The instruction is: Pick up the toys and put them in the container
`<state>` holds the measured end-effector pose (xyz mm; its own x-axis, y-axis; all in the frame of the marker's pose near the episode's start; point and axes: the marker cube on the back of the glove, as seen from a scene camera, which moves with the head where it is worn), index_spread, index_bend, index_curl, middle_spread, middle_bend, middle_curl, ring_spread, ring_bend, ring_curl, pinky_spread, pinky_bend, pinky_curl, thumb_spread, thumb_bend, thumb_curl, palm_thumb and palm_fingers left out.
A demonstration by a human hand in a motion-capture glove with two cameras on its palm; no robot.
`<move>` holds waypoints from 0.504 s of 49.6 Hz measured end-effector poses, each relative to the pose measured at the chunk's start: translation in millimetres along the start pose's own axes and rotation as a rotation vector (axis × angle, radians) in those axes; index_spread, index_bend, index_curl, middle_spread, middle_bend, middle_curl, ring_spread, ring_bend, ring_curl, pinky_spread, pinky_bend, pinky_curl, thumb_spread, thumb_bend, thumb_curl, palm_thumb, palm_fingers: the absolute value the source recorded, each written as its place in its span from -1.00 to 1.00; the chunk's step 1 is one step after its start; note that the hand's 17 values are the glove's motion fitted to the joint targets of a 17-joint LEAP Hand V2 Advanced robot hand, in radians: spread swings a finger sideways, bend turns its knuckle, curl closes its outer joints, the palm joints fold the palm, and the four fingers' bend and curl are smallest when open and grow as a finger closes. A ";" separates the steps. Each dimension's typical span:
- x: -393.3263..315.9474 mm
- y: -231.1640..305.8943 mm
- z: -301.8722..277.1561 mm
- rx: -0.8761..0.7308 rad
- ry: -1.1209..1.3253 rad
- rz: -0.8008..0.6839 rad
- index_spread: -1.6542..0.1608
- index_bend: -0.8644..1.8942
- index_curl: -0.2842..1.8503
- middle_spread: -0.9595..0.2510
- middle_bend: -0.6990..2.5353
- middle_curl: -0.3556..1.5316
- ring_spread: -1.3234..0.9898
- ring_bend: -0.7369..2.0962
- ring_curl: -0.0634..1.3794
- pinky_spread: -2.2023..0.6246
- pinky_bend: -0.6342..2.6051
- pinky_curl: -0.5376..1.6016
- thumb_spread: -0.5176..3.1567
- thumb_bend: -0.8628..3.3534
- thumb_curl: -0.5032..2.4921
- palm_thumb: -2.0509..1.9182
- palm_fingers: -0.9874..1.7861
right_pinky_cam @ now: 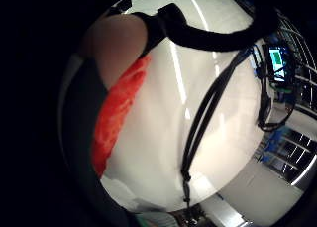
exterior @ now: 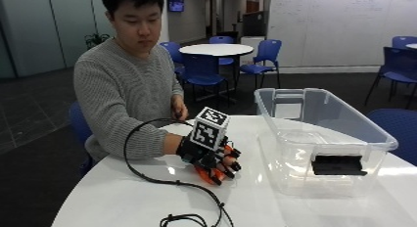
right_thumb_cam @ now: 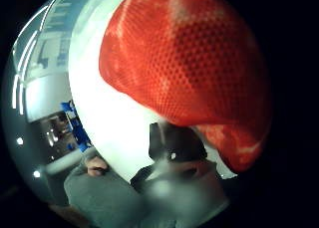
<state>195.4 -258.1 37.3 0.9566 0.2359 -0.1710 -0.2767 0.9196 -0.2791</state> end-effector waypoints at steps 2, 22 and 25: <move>-0.4 -0.4 0.3 0.008 0.004 0.005 0.43 -0.36 -0.57 0.27 -0.43 -0.32 -0.01 -0.12 -0.55 0.59 -0.09 -0.14 0.02 -0.59 -0.49 0.06 -0.36; -8.1 16.8 -62.8 0.400 -0.164 -0.045 0.39 -0.12 -0.53 0.14 -0.11 -0.08 -0.24 0.24 -0.32 0.36 -0.09 -0.15 -0.04 -0.49 -0.31 0.34 0.35; -7.4 25.1 -89.0 0.435 -0.151 -0.056 0.39 -0.05 -0.49 0.15 -0.08 -0.04 -0.26 0.27 -0.27 0.34 -0.11 -0.13 -0.08 -0.48 -0.28 0.35 0.39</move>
<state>173.3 -264.7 -52.5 0.9806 0.1953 -0.0188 -0.1906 0.9710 0.1444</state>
